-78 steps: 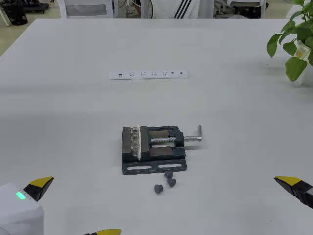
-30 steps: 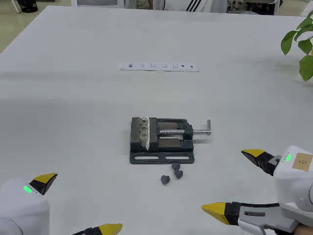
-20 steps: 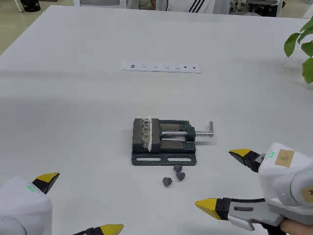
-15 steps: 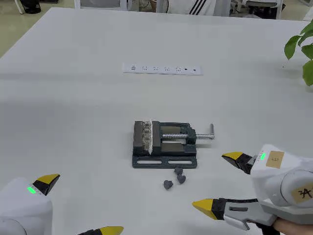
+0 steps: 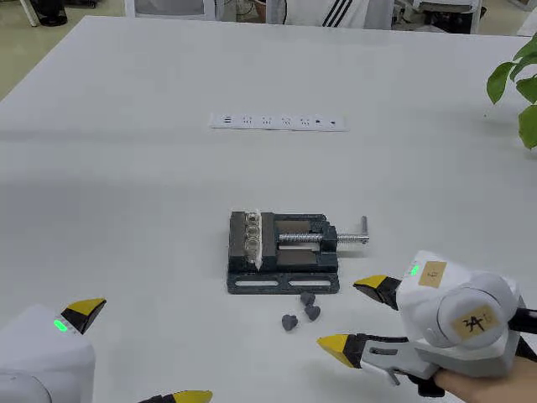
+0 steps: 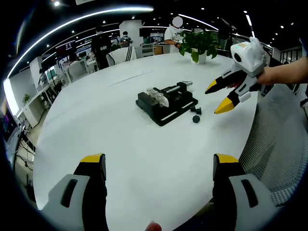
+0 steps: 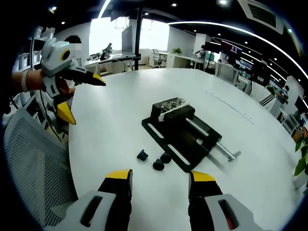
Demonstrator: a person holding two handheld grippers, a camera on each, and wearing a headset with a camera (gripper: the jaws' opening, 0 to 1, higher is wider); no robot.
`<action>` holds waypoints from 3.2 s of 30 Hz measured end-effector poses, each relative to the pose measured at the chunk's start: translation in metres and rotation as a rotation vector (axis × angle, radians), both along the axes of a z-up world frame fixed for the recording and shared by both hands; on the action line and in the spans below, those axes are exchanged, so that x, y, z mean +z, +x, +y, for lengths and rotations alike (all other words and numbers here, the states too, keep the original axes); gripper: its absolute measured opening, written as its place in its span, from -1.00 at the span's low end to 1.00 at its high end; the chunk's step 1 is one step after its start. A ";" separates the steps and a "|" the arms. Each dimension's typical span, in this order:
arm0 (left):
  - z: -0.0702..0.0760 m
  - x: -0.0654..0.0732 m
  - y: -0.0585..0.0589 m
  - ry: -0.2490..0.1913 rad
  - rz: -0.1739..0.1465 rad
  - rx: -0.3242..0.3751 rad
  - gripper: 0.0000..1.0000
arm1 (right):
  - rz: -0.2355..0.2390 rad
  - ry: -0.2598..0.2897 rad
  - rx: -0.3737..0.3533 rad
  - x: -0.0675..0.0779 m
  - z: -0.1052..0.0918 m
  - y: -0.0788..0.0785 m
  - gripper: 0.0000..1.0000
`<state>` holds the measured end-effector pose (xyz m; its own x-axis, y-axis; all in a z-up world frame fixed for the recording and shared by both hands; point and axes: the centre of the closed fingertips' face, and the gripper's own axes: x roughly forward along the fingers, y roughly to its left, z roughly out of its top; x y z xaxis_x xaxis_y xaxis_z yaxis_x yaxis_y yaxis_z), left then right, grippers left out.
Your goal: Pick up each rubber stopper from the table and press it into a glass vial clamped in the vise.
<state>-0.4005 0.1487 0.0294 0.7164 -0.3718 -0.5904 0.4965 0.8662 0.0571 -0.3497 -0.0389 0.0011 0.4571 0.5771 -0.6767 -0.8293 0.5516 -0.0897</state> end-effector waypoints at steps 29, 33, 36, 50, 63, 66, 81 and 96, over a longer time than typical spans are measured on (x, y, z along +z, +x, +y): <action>-0.005 -0.009 -0.001 -0.013 0.023 -0.008 0.80 | 0.049 0.024 -0.110 -0.026 0.017 0.013 -0.79; -0.004 -0.010 -0.002 -0.014 0.025 -0.007 0.80 | 0.048 0.024 -0.114 -0.028 0.019 0.012 -0.81; -0.004 -0.011 -0.002 -0.013 0.027 -0.006 0.80 | 0.042 0.015 -0.114 -0.028 0.017 0.013 -0.83; -0.008 -0.011 -0.004 -0.013 0.022 -0.018 0.78 | 0.046 -0.002 -0.086 -0.025 0.013 0.011 -0.84; -0.023 -0.011 0.000 0.004 -0.001 -0.109 0.70 | -0.034 -0.168 0.213 0.019 0.001 -0.002 -0.85; -0.030 -0.007 0.006 0.006 -0.019 -0.139 0.66 | -0.045 -0.222 0.318 0.029 0.001 -0.010 -0.85; -0.097 0.008 0.020 0.018 -0.058 -0.376 0.27 | -0.061 -0.444 0.747 0.056 0.007 -0.031 -0.86; -0.155 0.026 0.019 0.000 -0.078 -0.577 -0.44 | 0.094 -0.467 0.841 0.061 0.014 -0.042 -0.86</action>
<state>-0.3819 -0.0062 0.0553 0.4387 -0.7151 -0.5442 0.8828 0.4563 0.1120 -0.3917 -0.0245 0.0624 -0.0505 0.3545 -0.9337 -0.9518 -0.3004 -0.0626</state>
